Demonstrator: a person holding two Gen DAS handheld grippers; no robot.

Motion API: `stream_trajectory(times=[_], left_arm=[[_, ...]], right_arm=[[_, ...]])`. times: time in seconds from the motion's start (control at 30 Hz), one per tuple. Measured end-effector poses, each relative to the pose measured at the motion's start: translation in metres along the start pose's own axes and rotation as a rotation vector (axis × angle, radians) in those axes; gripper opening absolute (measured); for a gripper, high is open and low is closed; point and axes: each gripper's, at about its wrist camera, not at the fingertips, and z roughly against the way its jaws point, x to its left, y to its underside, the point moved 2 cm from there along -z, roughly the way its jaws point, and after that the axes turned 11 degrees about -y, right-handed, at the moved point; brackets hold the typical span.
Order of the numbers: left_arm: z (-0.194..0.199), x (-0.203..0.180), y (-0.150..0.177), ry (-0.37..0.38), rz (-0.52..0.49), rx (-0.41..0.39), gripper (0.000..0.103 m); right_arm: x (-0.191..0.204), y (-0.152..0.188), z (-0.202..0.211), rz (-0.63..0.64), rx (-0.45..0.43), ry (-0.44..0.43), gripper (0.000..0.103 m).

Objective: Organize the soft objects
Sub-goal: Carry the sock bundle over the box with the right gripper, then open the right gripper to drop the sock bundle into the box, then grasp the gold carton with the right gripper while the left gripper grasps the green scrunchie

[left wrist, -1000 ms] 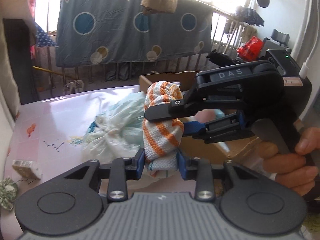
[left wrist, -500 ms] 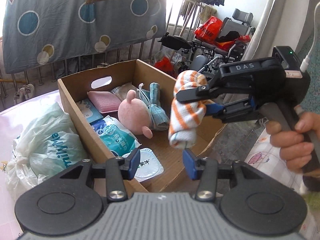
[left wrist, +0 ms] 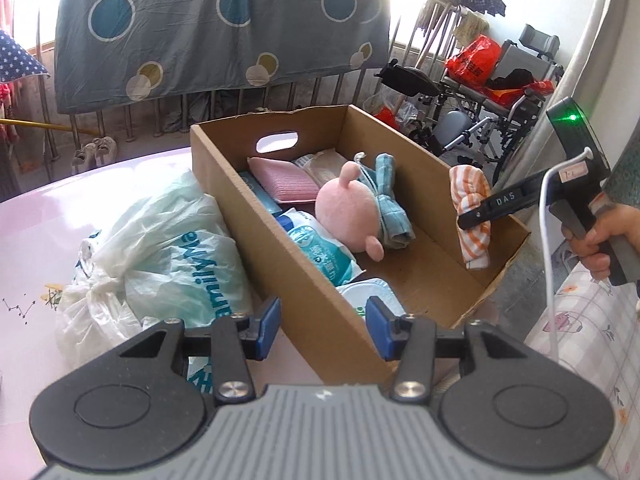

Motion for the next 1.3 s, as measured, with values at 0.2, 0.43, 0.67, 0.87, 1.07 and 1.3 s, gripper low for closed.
stream_trajectory(times=[0.2, 0.43, 0.67, 0.87, 1.07, 1.3], left_arm=[[0.001, 0.02, 0.009, -0.023, 0.034, 0.013, 0.048], [0.006, 0.036, 0.018, -0.097, 0.052, 0.033, 0.051], [0.021, 0.058, 0.028, -0.185, 0.085, 0.047, 0.062], [0.041, 0.078, 0.036, -0.258, 0.12, 0.045, 0.07], [0.062, 0.099, 0.044, -0.329, 0.146, 0.032, 0.073], [0.079, 0.123, 0.058, -0.404, 0.178, 0.028, 0.074]], right_arm=[[0.004, 0.003, 0.001, -0.022, -0.02, -0.001, 0.045], [0.013, 0.012, 0.028, -0.079, -0.074, -0.059, 0.045], [0.031, 0.02, 0.056, -0.199, -0.148, -0.324, 0.046], [0.074, 0.019, 0.062, -0.235, -0.141, -0.545, 0.052], [0.13, 0.016, 0.063, -0.182, -0.125, -0.662, 0.06], [0.19, 0.011, 0.061, -0.105, -0.11, -0.741, 0.067]])
